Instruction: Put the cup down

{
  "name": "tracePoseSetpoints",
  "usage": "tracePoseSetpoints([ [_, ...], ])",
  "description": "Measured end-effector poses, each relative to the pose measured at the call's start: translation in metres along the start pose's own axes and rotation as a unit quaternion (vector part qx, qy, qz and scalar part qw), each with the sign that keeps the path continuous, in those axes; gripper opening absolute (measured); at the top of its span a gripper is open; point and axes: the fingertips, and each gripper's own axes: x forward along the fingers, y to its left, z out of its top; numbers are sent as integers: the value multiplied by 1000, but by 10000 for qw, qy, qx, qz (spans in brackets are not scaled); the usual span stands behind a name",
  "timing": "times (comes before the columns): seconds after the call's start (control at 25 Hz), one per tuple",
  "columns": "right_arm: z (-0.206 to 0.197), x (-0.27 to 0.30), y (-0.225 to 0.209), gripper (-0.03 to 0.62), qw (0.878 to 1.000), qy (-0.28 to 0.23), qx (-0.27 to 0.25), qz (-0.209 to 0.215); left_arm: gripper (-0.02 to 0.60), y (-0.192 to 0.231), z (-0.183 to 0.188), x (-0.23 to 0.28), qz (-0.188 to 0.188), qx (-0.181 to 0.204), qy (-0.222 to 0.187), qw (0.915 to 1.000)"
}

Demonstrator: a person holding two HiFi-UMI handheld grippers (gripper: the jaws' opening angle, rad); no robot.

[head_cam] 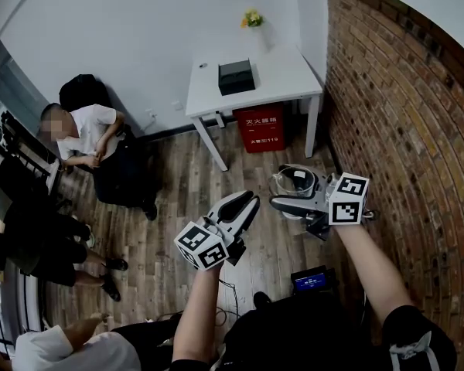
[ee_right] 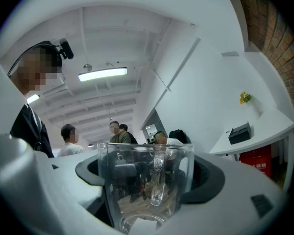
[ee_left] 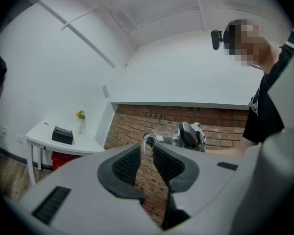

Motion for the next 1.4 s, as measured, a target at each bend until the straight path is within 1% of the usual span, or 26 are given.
tracePoseSetpoints([
  [0.24, 5, -9, -12, 430, 10000, -34, 18, 6, 86, 4, -3, 15, 31, -53, 38, 10000],
  [0.36, 11, -19, -28, 430, 10000, -75, 54, 6, 86, 5, -5, 32, 29, -3, 93, 10000],
  [0.52, 10, -25, -33, 430, 9999, -95, 45, 9, 87, 7, -9, 38, 42, 7, 123, 9999],
  [0.76, 13, -44, -64, 430, 9998, -83, 175, 53, 87, 12, -18, 68, 178, 10, 227, 9996],
  [0.92, 9, -47, -83, 430, 9997, -47, 242, 48, 125, 23, -35, 74, 304, -70, 368, 9988],
  [1.0, 7, -45, -94, 430, 9995, -50, 298, 42, 140, 32, -40, 78, 321, -118, 389, 9987],
  [1.16, 12, -34, -126, 430, 9994, -60, 338, -12, 146, 65, -36, 91, 312, -139, 374, 9987],
  [1.28, 15, -21, -157, 430, 9992, -54, 374, -156, 146, 101, -35, 100, 282, -265, 315, 9988],
  [1.4, 20, -4, -193, 430, 9988, -25, 350, -329, 146, 145, -34, 113, 195, -356, 323, 9987],
])
